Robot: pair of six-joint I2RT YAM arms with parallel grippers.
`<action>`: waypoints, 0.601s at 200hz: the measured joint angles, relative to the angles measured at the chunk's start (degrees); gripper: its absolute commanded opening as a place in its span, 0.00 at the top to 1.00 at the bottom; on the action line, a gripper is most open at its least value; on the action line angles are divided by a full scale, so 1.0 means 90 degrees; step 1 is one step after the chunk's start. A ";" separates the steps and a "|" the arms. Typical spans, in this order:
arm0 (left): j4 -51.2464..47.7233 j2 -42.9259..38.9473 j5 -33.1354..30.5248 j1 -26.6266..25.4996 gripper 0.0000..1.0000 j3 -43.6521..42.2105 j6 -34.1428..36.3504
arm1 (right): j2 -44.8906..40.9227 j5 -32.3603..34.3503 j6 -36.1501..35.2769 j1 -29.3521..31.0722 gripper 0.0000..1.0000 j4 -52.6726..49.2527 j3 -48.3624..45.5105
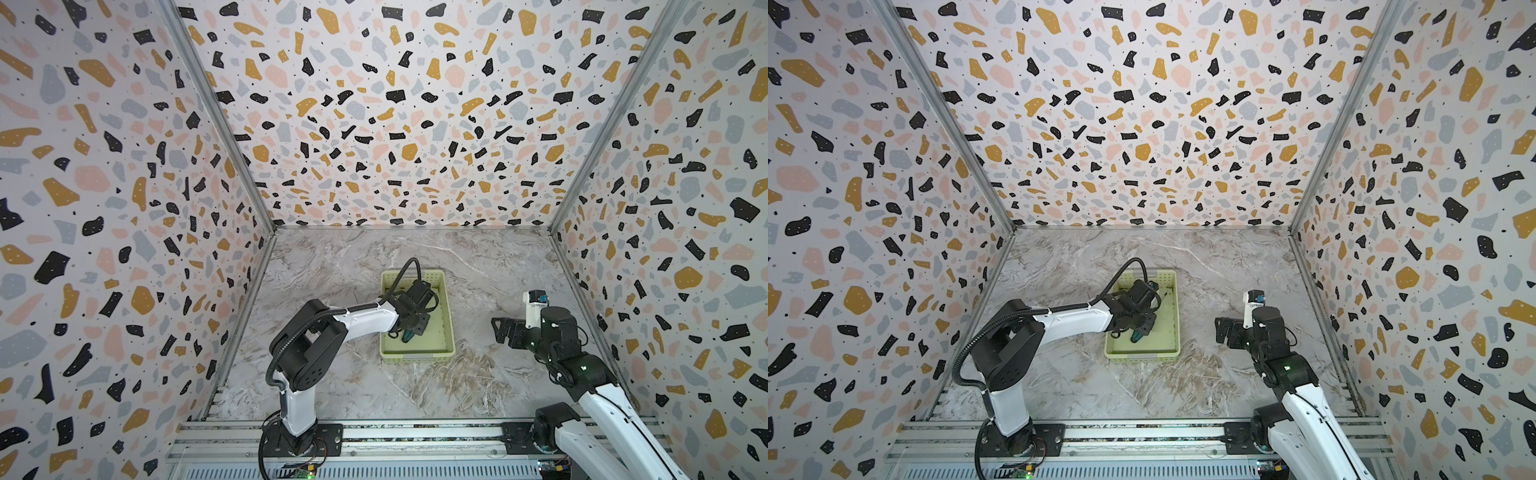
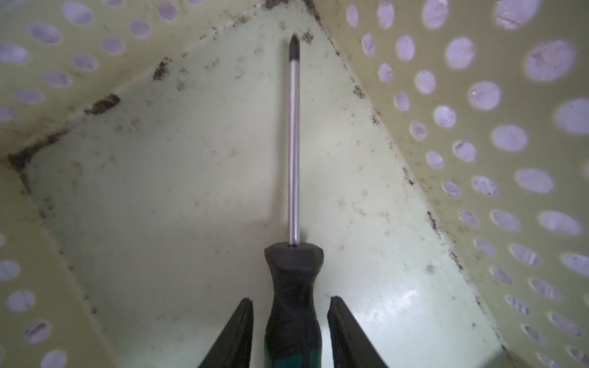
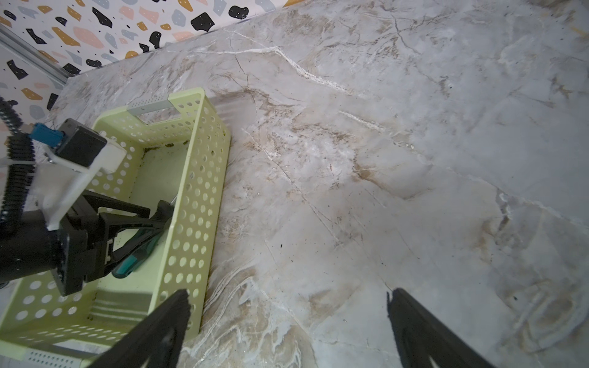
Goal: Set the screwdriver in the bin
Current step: 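Lower the screwdriver into the basket and open the left gripper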
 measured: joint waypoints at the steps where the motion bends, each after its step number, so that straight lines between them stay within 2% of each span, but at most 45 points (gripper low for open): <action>1: 0.0000 0.0000 0.0000 0.0000 0.56 0.0000 0.0005 | 0.0000 0.0000 -0.0002 0.0000 0.01 0.0000 0.0000; 21: 0.0000 0.0000 0.0002 0.0000 0.55 0.0000 -0.0002 | -0.0002 0.0005 -0.0022 0.0000 0.01 0.0000 0.0000; 71: -0.0061 -0.0100 -0.0002 0.0000 0.36 0.0141 -0.0010 | -0.0007 0.0027 -0.0041 0.0000 0.01 0.0000 0.0000; 101: -0.0165 -0.0605 -0.0019 0.0000 0.21 0.0442 0.0049 | -0.0007 0.0041 -0.0041 0.0000 0.01 0.0000 0.0000; 120: -0.0170 -0.1039 -0.0027 0.0002 0.18 0.0661 0.0068 | -0.0007 0.0063 -0.0041 0.0000 0.01 0.0000 0.0002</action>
